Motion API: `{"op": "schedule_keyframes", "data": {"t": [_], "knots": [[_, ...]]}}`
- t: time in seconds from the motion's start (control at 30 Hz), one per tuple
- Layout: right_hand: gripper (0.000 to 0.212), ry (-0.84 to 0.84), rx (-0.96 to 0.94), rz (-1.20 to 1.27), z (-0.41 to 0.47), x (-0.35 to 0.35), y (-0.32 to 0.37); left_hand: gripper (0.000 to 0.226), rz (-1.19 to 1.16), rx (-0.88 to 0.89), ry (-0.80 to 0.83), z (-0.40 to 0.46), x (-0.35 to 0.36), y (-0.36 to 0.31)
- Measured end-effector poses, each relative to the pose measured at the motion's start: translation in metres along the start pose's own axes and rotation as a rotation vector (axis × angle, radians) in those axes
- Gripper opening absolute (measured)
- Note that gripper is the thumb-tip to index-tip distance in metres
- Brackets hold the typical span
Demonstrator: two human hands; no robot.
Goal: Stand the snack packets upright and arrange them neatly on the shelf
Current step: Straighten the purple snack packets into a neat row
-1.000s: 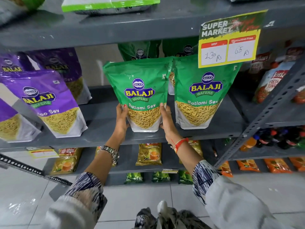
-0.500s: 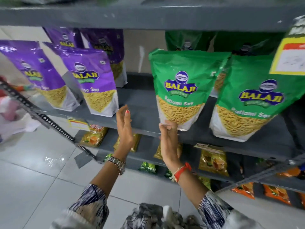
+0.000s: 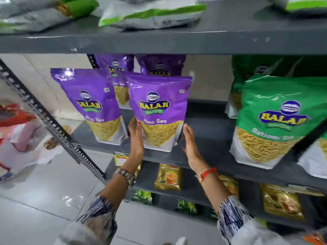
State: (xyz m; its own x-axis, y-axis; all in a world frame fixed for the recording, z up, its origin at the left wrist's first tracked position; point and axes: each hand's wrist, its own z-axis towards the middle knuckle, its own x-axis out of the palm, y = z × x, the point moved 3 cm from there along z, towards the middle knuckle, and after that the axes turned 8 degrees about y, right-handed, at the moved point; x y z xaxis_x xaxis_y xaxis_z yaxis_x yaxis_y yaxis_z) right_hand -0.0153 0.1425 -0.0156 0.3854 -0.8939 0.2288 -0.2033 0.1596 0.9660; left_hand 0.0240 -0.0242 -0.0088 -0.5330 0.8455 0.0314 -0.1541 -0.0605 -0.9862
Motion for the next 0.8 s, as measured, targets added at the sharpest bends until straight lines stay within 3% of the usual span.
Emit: {"op": "schedule_keyframes", "data": {"t": [0.13,0.23,0.33,0.47,0.57,0.7,0.8], "knots": [[0.023,0.03,-0.059,0.024,0.008,0.02,-0.008,0.096,-0.15,-0.219,0.083,0.035,-0.015,0.056],[0.024,0.001,-0.053,0.002,0.014,0.029,-0.01,0.069,-0.185,-0.341,0.15,0.039,-0.022,0.066],[0.027,-0.016,-0.06,-0.011,0.018,0.034,-0.008,0.045,-0.127,-0.342,0.192,0.032,-0.024,0.044],[0.04,-0.017,-0.075,-0.022,0.022,0.043,-0.012,0.037,-0.099,-0.335,0.183,0.028,-0.032,0.035],[0.03,-0.017,-0.068,-0.009,0.024,0.049,-0.015,0.045,-0.103,-0.351,0.187,0.031,-0.037,0.034],[0.038,-0.024,-0.06,0.0,0.025,0.051,-0.015,0.047,-0.116,-0.336,0.215,0.033,-0.037,0.028],[0.035,-0.123,-0.087,0.023,0.023,0.049,-0.016,0.046,-0.085,-0.345,0.2,0.025,-0.041,0.033]]}}
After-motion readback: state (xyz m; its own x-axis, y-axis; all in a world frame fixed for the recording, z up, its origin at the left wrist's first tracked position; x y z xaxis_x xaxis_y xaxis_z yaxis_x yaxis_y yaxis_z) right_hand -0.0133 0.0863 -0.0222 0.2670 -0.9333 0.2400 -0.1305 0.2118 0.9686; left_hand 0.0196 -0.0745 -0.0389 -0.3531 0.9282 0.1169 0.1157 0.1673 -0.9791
